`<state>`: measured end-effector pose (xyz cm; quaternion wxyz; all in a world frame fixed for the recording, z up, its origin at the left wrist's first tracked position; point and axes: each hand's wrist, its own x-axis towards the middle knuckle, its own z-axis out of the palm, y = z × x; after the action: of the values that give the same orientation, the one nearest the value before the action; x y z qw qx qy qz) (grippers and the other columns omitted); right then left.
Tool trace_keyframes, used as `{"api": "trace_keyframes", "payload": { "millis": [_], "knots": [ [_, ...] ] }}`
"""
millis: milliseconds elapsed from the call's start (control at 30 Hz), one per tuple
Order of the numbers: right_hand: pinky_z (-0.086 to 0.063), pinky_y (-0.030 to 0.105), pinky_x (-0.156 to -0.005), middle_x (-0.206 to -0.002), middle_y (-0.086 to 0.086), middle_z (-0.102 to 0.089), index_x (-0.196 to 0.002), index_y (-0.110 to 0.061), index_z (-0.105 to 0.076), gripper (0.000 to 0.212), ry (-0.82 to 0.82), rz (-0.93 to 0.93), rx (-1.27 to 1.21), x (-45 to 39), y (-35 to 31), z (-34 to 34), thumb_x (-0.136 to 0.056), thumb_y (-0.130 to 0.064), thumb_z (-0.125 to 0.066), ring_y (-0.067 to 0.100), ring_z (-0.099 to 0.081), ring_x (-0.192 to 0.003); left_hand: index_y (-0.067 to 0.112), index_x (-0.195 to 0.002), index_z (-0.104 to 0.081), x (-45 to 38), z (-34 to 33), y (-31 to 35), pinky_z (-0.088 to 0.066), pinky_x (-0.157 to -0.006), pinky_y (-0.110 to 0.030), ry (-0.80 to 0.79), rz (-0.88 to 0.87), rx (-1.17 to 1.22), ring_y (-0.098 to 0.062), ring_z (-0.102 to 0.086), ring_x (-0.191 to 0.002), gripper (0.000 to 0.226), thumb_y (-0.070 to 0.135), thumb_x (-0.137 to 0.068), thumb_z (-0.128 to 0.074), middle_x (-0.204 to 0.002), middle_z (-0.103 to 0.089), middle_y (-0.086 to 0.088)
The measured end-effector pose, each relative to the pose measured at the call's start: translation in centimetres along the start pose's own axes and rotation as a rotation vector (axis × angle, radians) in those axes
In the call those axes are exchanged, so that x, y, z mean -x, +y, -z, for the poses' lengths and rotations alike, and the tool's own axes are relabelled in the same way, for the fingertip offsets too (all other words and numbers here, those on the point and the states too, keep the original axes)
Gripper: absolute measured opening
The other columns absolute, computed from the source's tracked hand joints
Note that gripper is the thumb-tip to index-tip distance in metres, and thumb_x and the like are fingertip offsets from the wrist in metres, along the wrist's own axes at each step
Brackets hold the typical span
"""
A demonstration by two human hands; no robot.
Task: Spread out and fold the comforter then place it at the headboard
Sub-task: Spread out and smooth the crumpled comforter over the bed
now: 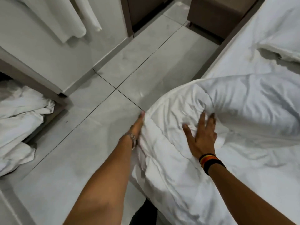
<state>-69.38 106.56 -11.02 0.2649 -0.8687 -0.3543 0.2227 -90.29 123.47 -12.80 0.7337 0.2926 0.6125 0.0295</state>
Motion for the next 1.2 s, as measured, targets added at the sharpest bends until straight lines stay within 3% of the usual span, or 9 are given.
{"api": "trace_keyframes", "payload": {
  "millis": [100,200,300,400,500,567,667,800,1200],
  "knots": [
    [-0.011,0.072,-0.12,-0.173,0.007,0.014,-0.163,-0.039,0.012,0.101,0.016,-0.036,0.05,0.0,-0.1,-1.7,-0.084,-0.092,-0.025,0.024,0.01,-0.16,0.021,-0.154,-0.043,-1.6,-2.1,2.1,-0.048,-0.111,-0.043,-0.011,-0.12,-0.166,-0.026,-0.061,-0.127,0.132,0.087,-0.045,-0.081,-0.149,-0.056,0.0],
    [-0.011,0.072,-0.12,-0.173,0.011,0.012,-0.164,-0.033,0.013,0.107,0.021,-0.078,0.097,0.8,-1.3,-2.4,-0.082,-0.093,-0.021,0.026,0.009,-0.16,0.018,-0.132,-0.063,-1.6,-2.7,2.7,-0.06,-0.092,-0.032,-0.013,-0.19,-0.288,-0.017,-0.072,-0.105,0.087,0.046,-0.058,-0.099,-0.131,-0.071,-0.004],
    [-0.006,0.071,-0.121,-0.173,0.007,0.016,-0.164,-0.032,0.014,0.114,-0.059,-0.158,0.065,0.6,-2.9,-3.1,-0.077,-0.095,-0.024,0.026,0.011,-0.16,0.018,-0.121,-0.069,0.5,-1.8,4.2,-0.057,-0.067,-0.013,0.11,-0.373,-0.082,-0.005,-0.074,-0.089,0.058,0.011,-0.069,-0.093,-0.124,-0.073,-0.007],
    [0.001,0.065,-0.123,-0.174,0.001,0.015,-0.162,-0.04,0.016,0.105,0.005,-0.05,-0.039,1.2,-7.8,-3.2,-0.082,-0.092,-0.027,0.021,0.012,-0.16,0.024,-0.137,-0.061,6.9,2.6,7.5,-0.057,-0.091,-0.02,0.277,-0.845,0.084,-0.011,-0.069,-0.117,0.081,0.004,-0.065,-0.092,-0.133,-0.071,0.003],
    [0.006,0.056,-0.121,-0.174,0.006,0.008,-0.162,-0.044,0.015,0.095,0.13,0.128,-0.026,2.6,-10.9,-3.7,-0.088,-0.09,-0.024,0.018,0.011,-0.16,0.046,-0.143,-0.051,12.2,7.9,6.2,-0.047,-0.097,-0.008,0.368,-1.122,-0.094,0.008,-0.058,-0.126,0.098,0.027,-0.06,-0.097,-0.14,-0.06,0.028],
    [0.009,0.055,-0.124,-0.174,0.005,0.011,-0.162,-0.045,0.013,0.094,0.012,0.112,0.082,4.3,-10.0,-4.9,-0.088,-0.09,-0.023,0.016,0.014,-0.159,0.042,-0.15,-0.044,12.4,9.8,2.9,-0.043,-0.1,-0.005,0.373,-0.978,-0.145,0.011,-0.053,-0.129,0.107,0.027,-0.06,-0.1,-0.143,-0.056,0.031],
    [0.008,0.06,-0.124,-0.174,-0.001,0.015,-0.163,-0.045,0.008,0.093,-0.384,-0.052,0.361,6.9,-6.0,-6.4,-0.088,-0.089,-0.025,0.017,0.016,-0.159,0.019,-0.16,-0.031,9.5,11.4,-2.1,-0.043,-0.116,-0.034,0.343,-0.55,-0.198,-0.02,-0.052,-0.14,0.111,0.013,-0.07,-0.096,-0.156,-0.05,-0.001],
    [0.007,0.06,-0.124,-0.174,-0.002,0.01,-0.164,-0.044,0.0,0.09,-0.286,-0.125,0.347,6.1,-5.1,-6.5,-0.089,-0.086,-0.027,0.02,0.01,-0.16,0.022,-0.167,-0.002,4.7,12.2,-3.5,-0.037,-0.119,-0.04,0.207,-0.146,-0.392,-0.03,-0.043,-0.146,0.123,0.033,-0.08,-0.089,-0.165,-0.035,-0.01],
    [0.006,0.065,-0.122,-0.173,0.004,0.019,-0.164,-0.043,0.006,0.09,-0.046,-0.47,0.314,-4.8,-7.8,-10.0,-0.092,-0.082,-0.03,0.026,0.018,-0.159,0.035,-0.16,-0.028,-11.1,2.9,13.2,-0.041,-0.092,-0.027,-0.089,-0.342,-0.636,-0.016,-0.057,-0.118,0.08,0.054,-0.093,-0.067,-0.144,-0.057,0.004]
  ]
}}
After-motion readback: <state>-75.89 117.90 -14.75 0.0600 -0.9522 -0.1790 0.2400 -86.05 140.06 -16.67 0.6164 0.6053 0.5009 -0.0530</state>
